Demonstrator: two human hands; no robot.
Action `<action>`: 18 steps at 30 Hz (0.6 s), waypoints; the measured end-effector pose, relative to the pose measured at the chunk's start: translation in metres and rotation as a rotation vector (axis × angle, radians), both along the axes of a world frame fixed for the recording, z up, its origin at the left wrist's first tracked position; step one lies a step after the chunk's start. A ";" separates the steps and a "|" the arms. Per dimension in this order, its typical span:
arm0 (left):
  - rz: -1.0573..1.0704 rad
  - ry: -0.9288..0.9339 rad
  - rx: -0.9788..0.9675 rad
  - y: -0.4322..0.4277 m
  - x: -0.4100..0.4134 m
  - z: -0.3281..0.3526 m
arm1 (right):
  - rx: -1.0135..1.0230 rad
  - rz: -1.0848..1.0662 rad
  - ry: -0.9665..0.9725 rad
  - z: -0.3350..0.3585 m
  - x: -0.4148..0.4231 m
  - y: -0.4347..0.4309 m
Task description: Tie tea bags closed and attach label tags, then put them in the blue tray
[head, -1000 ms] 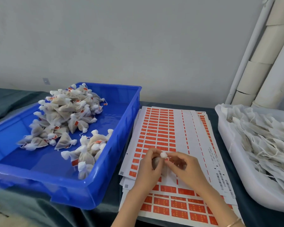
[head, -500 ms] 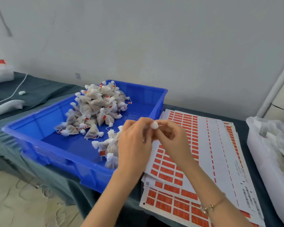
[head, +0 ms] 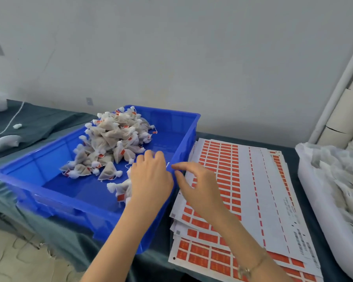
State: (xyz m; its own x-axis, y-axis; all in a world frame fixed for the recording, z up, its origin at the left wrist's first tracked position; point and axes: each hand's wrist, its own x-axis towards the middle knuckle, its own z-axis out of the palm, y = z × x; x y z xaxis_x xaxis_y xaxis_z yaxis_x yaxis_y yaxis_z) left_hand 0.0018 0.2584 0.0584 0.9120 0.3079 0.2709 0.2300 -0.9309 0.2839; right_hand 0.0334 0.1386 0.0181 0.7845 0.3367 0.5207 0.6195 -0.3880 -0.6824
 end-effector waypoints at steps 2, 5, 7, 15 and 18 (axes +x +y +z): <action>-0.129 -0.161 -0.084 -0.028 -0.004 0.008 | 0.032 -0.126 0.054 -0.002 -0.010 -0.030; -0.408 -0.271 -0.250 -0.079 -0.004 0.013 | 0.005 -0.308 0.105 0.005 -0.021 -0.087; -0.590 -0.237 -0.305 -0.116 0.001 0.009 | -0.025 -0.412 0.085 0.014 -0.028 -0.133; -1.018 0.000 -0.230 -0.257 0.030 -0.016 | -0.437 -0.778 0.504 0.017 -0.029 -0.291; -1.067 0.131 0.042 -0.288 0.042 -0.018 | -0.450 -0.706 0.644 0.012 -0.028 -0.311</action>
